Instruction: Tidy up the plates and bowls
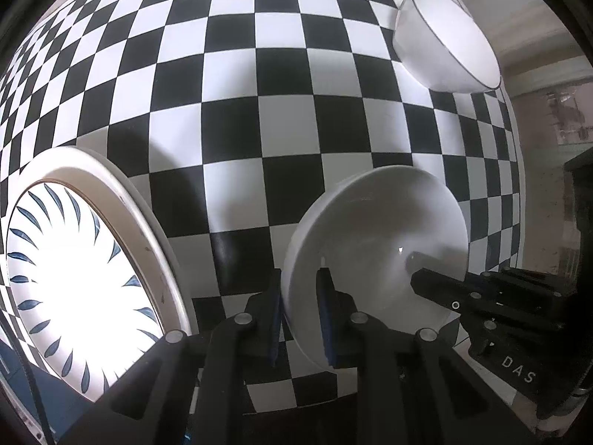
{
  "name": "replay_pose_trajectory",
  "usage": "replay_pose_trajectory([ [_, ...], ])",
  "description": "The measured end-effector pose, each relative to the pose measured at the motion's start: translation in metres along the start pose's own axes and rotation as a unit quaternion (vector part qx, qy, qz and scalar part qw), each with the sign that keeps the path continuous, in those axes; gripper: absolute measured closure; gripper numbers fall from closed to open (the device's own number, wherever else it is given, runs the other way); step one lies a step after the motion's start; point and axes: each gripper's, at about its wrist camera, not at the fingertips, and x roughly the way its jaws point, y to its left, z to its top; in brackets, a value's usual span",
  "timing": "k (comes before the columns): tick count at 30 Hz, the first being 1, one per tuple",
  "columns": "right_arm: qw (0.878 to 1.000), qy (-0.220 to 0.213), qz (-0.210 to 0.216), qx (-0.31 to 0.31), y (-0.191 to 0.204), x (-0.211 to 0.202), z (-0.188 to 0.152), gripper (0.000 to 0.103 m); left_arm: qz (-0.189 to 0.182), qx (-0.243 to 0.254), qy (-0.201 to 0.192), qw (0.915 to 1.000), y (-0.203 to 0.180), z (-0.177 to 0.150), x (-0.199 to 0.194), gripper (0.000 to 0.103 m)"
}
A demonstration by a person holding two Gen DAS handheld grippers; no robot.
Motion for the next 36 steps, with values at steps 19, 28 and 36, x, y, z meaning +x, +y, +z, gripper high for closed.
replay_pose_trajectory([
  [19,0.992,-0.095,0.054,0.064,-0.051,-0.105,0.007,0.035,0.013,0.019,-0.076,0.9969,-0.030,0.042,-0.088,0.074],
  [28,0.985,-0.121,0.049,0.116,-0.108,-0.119,0.082,0.035,-0.020,0.053,-0.035,0.9978,-0.065,0.162,-0.058,0.074],
  [36,0.982,-0.100,0.070,0.145,-0.131,-0.093,0.133,0.036,-0.014,0.068,0.036,0.9970,-0.091,0.202,-0.002,0.075],
])
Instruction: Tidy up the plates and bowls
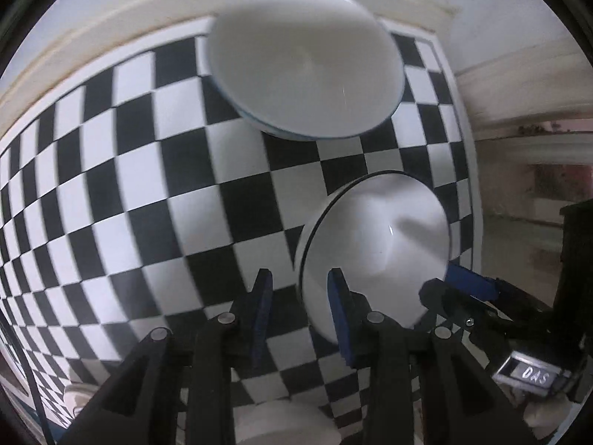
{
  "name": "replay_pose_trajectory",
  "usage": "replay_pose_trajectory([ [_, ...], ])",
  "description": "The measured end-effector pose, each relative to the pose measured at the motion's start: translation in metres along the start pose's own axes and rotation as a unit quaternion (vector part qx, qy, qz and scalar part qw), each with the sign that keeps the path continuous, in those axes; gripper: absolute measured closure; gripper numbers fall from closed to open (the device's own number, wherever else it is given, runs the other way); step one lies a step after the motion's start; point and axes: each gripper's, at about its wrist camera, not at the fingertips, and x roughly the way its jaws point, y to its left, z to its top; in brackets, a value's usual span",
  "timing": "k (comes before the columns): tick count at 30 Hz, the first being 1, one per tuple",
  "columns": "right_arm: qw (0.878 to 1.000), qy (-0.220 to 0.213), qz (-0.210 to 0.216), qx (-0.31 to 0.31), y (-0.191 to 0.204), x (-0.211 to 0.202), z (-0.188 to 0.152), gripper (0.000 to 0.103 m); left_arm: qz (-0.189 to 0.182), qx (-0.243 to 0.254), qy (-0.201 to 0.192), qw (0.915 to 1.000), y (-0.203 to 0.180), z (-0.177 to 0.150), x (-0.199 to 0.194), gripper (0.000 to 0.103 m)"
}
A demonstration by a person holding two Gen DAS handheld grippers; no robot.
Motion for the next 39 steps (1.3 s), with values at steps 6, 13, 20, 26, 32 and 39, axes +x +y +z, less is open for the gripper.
replay_pose_trajectory([
  [6,1.000,0.022,-0.012,0.013,-0.006,0.028,0.019,0.064,0.021,0.023,0.008,0.9995,-0.011,0.002,0.024,0.085],
  [13,0.999,0.027,-0.028,0.015,-0.003,0.036,0.019,0.092,0.024,0.025,-0.009,0.9993,-0.014,-0.014,0.020,0.090],
  [20,0.999,0.033,-0.040,-0.002,0.014,0.043,0.006,0.093,0.030,0.028,-0.026,0.9988,-0.025,-0.042,0.009,0.090],
  [26,0.999,0.023,-0.039,-0.019,0.033,0.030,-0.006,0.093,0.029,0.026,-0.051,0.9979,-0.030,-0.072,-0.016,0.090],
  [32,0.999,0.008,-0.030,-0.037,0.056,0.002,-0.027,0.093,0.025,0.026,-0.083,0.9959,-0.024,-0.095,-0.055,0.090],
  [39,0.998,-0.018,-0.030,-0.060,0.092,-0.027,-0.062,0.093,0.024,0.040,-0.114,0.9924,-0.018,-0.130,-0.108,0.090],
])
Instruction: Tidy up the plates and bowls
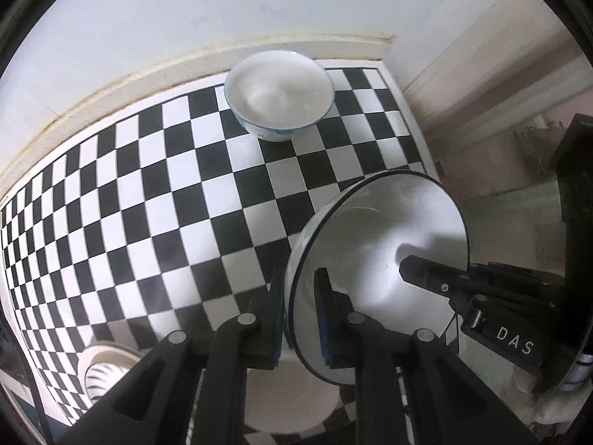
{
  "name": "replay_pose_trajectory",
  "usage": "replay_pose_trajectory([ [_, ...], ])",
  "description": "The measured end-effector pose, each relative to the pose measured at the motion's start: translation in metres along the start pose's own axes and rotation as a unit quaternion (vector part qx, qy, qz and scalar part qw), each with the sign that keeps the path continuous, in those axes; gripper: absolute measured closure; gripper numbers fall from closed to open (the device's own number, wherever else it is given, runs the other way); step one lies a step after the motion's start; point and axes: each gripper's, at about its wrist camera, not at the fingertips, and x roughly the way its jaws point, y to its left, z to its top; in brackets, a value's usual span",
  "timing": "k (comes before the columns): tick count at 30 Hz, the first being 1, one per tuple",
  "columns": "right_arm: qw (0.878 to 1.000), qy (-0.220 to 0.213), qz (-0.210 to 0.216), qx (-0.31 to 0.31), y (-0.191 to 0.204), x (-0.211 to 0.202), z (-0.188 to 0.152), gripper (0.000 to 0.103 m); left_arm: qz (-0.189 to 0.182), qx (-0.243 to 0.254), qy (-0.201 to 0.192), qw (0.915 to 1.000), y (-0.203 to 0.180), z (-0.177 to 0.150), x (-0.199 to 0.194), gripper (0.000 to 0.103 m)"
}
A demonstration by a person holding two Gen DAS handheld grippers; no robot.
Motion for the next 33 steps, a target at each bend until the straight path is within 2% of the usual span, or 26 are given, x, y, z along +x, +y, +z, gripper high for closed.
replay_pose_trajectory([
  [5,1.000,-0.013,0.000,-0.013,0.000,-0.040,-0.025,0.093,-0.001,0.005,-0.012,0.9999,0.000,-0.021,-0.022,0.090],
  [13,1.000,-0.006,0.007,-0.027,0.018,-0.053,-0.074,0.093,-0.009,-0.006,-0.008,0.9999,0.015,-0.061,-0.032,0.090],
  [23,0.999,0.042,-0.002,-0.025,0.019,-0.001,-0.114,0.093,-0.003,-0.027,0.051,0.9983,0.038,-0.101,0.011,0.090],
  [30,0.997,0.072,-0.022,-0.019,0.010,0.038,-0.127,0.093,0.033,-0.009,0.087,0.9957,0.037,-0.112,0.046,0.090],
  [33,0.996,0.079,-0.028,-0.019,0.007,0.047,-0.131,0.093,0.038,-0.006,0.098,0.9945,0.037,-0.115,0.054,0.090],
])
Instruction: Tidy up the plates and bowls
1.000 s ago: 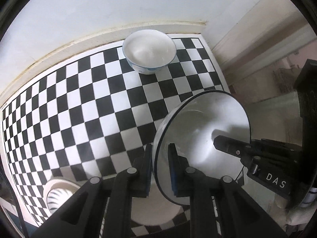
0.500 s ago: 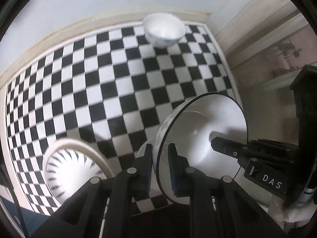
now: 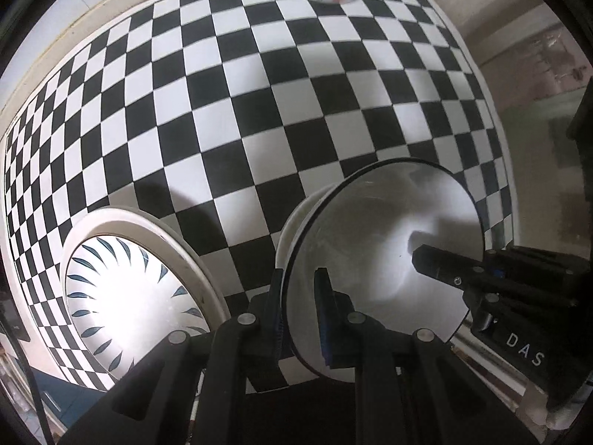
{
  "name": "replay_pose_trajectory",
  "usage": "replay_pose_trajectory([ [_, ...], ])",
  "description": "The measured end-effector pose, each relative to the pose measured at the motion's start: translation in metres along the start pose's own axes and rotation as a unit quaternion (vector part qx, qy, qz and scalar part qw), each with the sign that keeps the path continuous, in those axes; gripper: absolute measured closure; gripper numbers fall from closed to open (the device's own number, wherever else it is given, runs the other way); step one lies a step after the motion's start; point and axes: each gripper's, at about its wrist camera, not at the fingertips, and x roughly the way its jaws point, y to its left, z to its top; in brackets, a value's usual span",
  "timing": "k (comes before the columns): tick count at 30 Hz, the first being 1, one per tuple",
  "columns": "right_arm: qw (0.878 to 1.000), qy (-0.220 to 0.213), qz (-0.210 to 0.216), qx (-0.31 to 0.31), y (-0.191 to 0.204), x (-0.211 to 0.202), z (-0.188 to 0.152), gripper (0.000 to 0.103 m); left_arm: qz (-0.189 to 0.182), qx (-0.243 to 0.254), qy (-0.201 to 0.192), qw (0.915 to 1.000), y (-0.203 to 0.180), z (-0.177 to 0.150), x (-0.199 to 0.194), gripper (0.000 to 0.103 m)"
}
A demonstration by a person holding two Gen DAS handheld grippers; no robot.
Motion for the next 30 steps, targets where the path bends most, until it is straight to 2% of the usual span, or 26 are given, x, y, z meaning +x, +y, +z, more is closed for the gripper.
replay_pose_trajectory([
  [4,1.000,0.006,-0.004,0.003,-0.004,0.009,0.000,0.093,0.009,0.001,0.013,0.9999,-0.003,0.001,0.008,0.090],
  [13,1.000,0.016,-0.022,-0.009,0.004,0.022,0.001,0.093,0.041,0.005,0.012,0.9991,-0.013,0.002,0.012,0.090],
  [18,1.000,0.016,-0.023,-0.006,0.007,0.022,0.003,0.088,0.036,-0.003,0.017,0.9992,-0.007,-0.003,0.016,0.090],
  [30,0.999,0.016,-0.039,-0.012,0.018,0.016,-0.001,0.086,0.027,-0.010,0.006,0.9996,-0.010,-0.008,0.005,0.090],
])
